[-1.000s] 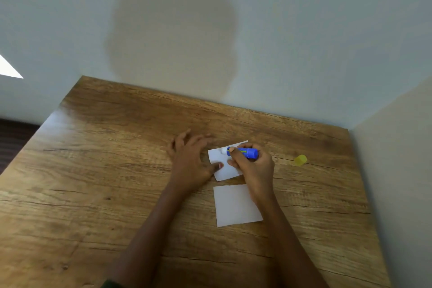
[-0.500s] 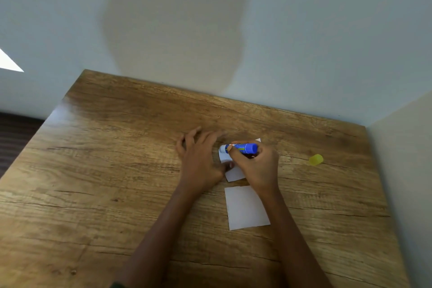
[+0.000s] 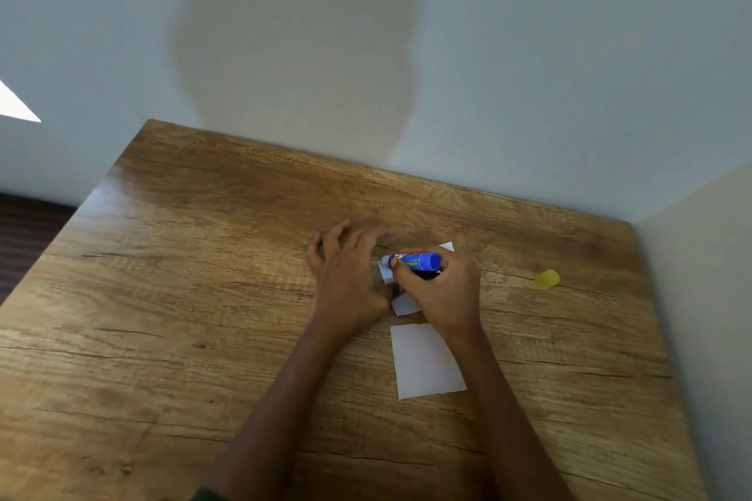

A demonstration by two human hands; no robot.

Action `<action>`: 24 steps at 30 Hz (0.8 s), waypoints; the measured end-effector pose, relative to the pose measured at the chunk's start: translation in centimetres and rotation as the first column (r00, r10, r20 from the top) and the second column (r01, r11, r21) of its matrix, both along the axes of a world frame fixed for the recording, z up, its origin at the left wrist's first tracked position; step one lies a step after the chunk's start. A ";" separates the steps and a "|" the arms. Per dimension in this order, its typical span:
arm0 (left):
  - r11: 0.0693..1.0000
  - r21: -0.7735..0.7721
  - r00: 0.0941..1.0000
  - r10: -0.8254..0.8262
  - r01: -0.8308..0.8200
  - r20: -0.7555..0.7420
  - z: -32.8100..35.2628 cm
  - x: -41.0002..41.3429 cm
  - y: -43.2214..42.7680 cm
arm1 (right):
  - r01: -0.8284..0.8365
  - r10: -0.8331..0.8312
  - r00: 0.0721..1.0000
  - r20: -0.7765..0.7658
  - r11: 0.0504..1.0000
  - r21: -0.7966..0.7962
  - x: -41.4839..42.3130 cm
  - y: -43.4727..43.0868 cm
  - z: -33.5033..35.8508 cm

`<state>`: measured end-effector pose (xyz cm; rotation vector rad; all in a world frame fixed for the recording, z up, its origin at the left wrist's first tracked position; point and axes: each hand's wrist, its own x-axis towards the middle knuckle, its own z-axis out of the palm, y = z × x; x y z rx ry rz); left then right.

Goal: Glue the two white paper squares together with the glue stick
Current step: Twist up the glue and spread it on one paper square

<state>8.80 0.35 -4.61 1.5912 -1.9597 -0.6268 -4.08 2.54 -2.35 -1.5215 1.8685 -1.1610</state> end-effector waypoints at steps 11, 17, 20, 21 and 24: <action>1.000 0.011 0.998 0.006 -0.007 0.070 0.3 0.0 0.1 | 0.101 -0.100 0.994 -0.043 0.994 0.046 -1.7 0.0 0.3; 1.000 -0.004 0.992 -0.024 0.024 0.127 0.1 0.1 0.1 | 0.172 -0.168 0.985 -0.039 0.978 0.116 -2.6 -0.2 0.8; 0.999 -0.010 0.992 -0.039 0.041 0.124 0.2 0.0 0.2 | 0.203 -0.201 0.979 -0.032 0.969 0.143 -3.3 -0.2 0.9; 0.999 -0.010 0.991 -0.047 0.049 0.128 0.2 0.0 0.2 | 0.213 -0.211 0.977 -0.030 0.965 0.152 -3.5 -0.3 0.9; 0.996 -0.020 0.983 -0.088 0.092 0.164 0.2 0.0 0.3 | 0.234 -0.234 0.972 -0.022 0.960 0.152 -4.1 -0.2 1.0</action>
